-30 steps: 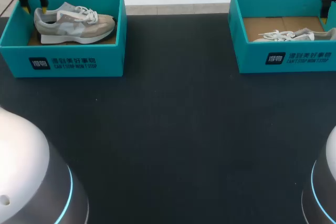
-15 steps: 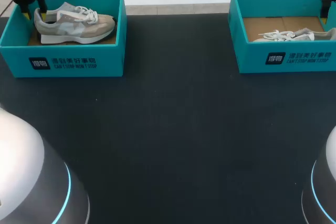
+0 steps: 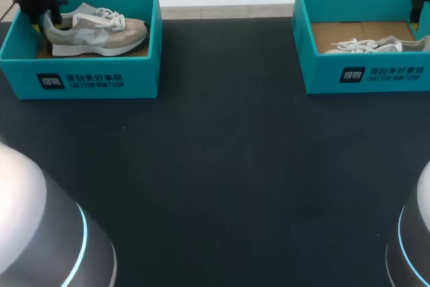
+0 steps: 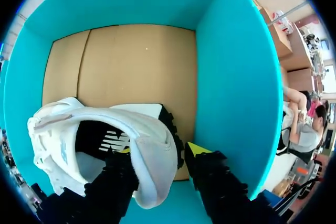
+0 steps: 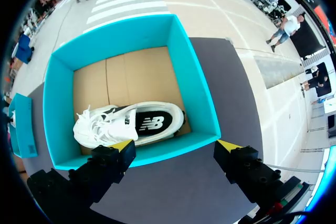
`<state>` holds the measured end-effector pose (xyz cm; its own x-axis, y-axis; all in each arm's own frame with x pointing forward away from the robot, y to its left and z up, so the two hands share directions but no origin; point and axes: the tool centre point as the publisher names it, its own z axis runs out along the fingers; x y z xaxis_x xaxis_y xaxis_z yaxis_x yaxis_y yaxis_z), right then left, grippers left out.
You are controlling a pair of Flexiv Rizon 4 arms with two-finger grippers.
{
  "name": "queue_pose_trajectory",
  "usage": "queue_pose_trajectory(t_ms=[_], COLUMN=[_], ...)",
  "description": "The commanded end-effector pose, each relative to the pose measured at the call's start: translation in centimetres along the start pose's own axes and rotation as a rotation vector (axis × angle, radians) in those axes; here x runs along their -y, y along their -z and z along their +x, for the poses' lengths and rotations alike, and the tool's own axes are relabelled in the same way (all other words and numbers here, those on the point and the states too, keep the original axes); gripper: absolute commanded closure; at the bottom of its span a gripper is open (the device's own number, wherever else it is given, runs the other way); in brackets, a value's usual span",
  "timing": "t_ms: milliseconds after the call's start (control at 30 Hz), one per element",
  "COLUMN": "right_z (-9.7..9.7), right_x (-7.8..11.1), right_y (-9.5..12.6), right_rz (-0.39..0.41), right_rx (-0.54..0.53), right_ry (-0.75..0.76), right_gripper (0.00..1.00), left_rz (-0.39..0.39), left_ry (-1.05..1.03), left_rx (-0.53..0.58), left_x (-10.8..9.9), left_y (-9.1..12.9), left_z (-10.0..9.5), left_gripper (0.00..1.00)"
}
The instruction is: Take the shoe out of the shoebox, open the shoe tongue, remove and reinsert the insole, then place the shoe into the shoebox
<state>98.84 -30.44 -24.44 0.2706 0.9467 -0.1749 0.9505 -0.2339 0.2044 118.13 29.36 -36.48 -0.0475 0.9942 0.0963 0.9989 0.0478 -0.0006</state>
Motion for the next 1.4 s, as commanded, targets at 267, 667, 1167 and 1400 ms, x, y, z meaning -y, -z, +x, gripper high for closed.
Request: queue_pose_trajectory(t_ms=[267,667,1167,1400], right_z=[0.0,0.0,0.0,0.0], right_x=[0.0,0.0,0.0,0.0], right_y=[0.0,0.0,0.0,0.0], right_rz=[0.0,0.0,0.0,0.0], right_rx=[0.001,0.001,0.001,0.001], right_ry=[-0.001,-0.001,-0.001,-0.001], right_gripper=[0.0,0.0,0.0,0.0], left_rz=[0.033,0.055,0.054,0.006], left_ry=[0.007,-0.032,0.054,0.059], left_rx=[-0.01,-0.058,-0.062,-0.035], left_x=[-0.8,0.3,3.0,4.0], left_y=[-1.5,4.2,16.4,21.0], left_z=[0.2,1.8,4.8,6.1], left_gripper=[1.0,1.0,1.0,1.0])
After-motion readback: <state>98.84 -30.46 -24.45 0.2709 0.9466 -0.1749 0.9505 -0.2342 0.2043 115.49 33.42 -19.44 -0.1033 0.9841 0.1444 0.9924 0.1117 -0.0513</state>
